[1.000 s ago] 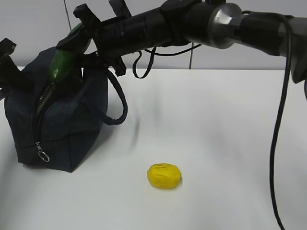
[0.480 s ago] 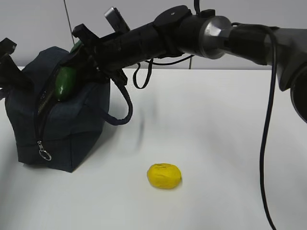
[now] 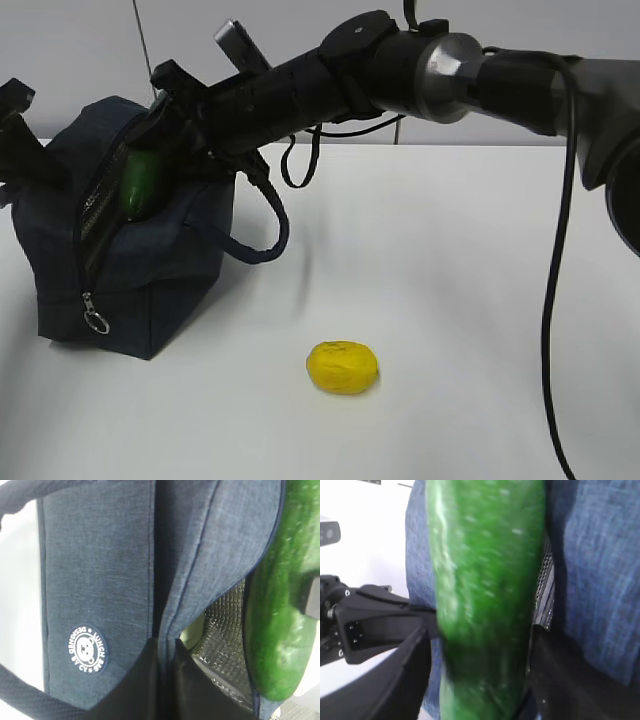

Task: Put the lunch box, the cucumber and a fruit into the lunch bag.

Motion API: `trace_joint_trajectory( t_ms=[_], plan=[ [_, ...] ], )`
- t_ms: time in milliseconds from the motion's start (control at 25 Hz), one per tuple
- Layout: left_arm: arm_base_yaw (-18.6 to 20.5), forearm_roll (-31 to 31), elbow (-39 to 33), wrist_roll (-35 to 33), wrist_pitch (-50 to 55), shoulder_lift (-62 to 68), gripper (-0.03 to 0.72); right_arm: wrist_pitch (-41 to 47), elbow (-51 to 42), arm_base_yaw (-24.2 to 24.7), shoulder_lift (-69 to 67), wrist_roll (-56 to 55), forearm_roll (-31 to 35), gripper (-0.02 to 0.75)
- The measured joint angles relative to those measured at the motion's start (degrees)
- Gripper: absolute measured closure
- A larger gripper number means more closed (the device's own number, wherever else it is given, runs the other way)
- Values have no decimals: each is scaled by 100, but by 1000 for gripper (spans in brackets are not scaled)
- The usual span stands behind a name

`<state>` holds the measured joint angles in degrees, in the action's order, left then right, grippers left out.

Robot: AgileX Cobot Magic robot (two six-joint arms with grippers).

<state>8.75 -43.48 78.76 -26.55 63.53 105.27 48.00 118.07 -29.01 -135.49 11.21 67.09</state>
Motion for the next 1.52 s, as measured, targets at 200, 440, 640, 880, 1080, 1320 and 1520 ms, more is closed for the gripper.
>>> trace_joint_trajectory(
  t_ms=[200, 440, 640, 880, 1080, 1320, 1520],
  plan=[
    [0, -61, 0, 0, 0, 0, 694, 201, 0, 0, 0, 0, 0, 252],
    [0, -84, 0, 0, 0, 0, 694, 302, 0, 0, 0, 0, -10, 201],
    [0, -88, 0, 0, 0, 0, 694, 425, 18, 0, 0, 0, -10, 183],
    [0, -101, 0, 0, -11, 0, 694, 833, 18, 0, 0, 511, 123, 181],
    [0, -101, 0, 0, -11, 0, 694, 1408, 153, 14, 0, 1073, 326, 180],
    [0, 3, 0, 0, -12, 0, 694, 2091, 880, 41, -6, 998, -562, 179],
    [0, 16, 0, 0, -23, 0, 694, 2213, 1710, 41, -2, 554, -2132, 179]
  ],
)
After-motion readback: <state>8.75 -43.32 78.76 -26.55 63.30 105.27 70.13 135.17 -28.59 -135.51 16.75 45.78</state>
